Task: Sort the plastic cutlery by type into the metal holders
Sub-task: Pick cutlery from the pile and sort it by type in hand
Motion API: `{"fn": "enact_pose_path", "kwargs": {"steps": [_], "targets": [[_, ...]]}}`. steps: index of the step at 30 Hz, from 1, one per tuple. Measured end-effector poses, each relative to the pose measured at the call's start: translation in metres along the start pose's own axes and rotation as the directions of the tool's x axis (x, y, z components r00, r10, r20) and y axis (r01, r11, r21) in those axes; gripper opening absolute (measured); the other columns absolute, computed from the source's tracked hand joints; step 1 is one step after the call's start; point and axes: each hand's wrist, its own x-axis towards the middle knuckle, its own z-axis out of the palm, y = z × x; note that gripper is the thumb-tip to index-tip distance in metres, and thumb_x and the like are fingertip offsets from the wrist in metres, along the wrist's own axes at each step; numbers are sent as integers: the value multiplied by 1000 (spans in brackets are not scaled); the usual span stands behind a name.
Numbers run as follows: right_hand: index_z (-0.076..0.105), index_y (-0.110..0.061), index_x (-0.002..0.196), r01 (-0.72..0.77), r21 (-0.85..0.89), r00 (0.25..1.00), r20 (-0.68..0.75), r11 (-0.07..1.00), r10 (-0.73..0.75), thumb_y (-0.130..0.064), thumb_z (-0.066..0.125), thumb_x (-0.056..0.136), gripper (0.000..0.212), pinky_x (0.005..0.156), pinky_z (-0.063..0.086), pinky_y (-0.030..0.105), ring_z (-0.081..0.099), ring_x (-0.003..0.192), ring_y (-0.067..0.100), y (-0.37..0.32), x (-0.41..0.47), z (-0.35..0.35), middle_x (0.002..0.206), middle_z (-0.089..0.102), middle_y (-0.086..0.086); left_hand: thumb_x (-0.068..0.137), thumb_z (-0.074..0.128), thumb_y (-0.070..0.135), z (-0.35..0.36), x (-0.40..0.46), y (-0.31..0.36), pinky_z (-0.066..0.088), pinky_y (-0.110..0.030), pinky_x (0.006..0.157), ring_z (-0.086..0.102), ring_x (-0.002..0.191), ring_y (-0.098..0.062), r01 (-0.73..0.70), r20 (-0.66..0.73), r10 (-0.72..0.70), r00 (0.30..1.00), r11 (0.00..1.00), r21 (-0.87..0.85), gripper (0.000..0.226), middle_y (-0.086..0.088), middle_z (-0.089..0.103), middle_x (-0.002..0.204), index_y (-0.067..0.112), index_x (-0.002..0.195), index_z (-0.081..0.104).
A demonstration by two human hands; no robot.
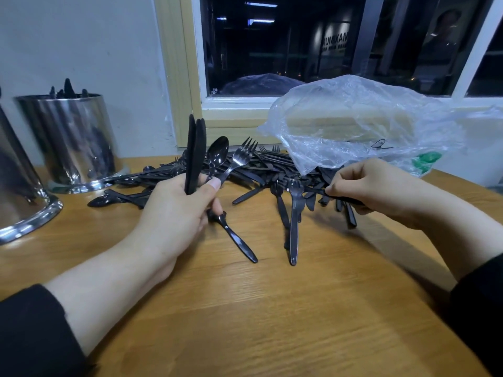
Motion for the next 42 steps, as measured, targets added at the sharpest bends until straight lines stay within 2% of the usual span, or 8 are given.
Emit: {"fn": "enact_pose_path", "kwargs": {"steps": [7,14,19,24,28,35,39,42], "targets": [[70,-5,83,139,-20,981,-132,990,-140,-17,64,95,18,42,32,12,42,40,4,-9,-2,6,51,57,-5,104,57,29,-3,0,3,32,-15,41,40,44,-10,11,-5,-11,1000,999,-46,24,7,58,55,9,92,63],[69,-18,76,153,-259,967,-159,954,-199,-29,69,93,20,54,38,29,43,46,3,-6,2,10,51,53,-10,104,55,29,-3,1,1,32,-14,40,39,41,-9,13,10,-12,1000,999,-44,27,9,54,47,5,94,62],[71,-15,78,193,-63,964,-175,979,-201,-27,69,93,19,59,45,30,53,52,13,-14,-3,19,56,61,2,103,57,31,-3,2,0,34,-15,41,45,47,-13,16,13,-15,1000,998,-59,18,-2,69,74,15,98,64],[66,1,81,202,281,978,-10,938,-207,-17,65,96,24,59,46,25,52,57,20,-32,-3,50,64,58,12,103,57,26,-1,0,3,36,-13,40,57,52,-17,15,11,-14,1000,995,-103,18,-6,69,73,11,96,64],[67,-4,78,177,412,971,76,894,-227,-13,63,97,22,56,49,20,58,60,16,-53,5,82,69,67,9,103,58,25,0,0,4,35,-10,39,70,63,-23,11,-10,-13,1000,990,-143,18,-10,73,79,9,97,64],[66,3,83,149,578,961,105,802,-255,-6,56,99,21,58,52,20,61,62,16,-78,15,117,73,68,15,101,62,26,-2,4,2,35,-14,41,54,51,-11,-10,-44,4,999,991,-133,27,-13,67,68,2,88,67],[67,2,79,163,531,977,32,831,-212,-9,60,97,23,54,49,20,55,57,13,-75,17,121,68,65,9,100,63,18,-2,4,2,36,-11,39,65,57,-21,-2,-5,1,1000,985,-172,16,-16,73,78,6,93,71],[71,0,79,226,345,971,-6,911,-238,-19,64,97,27,55,44,20,52,57,10,-71,18,113,64,64,0,101,63,16,-2,3,2,35,-11,39,59,52,-20,-1,24,5,1000,990,-144,12,-13,75,84,7,100,71]]}}
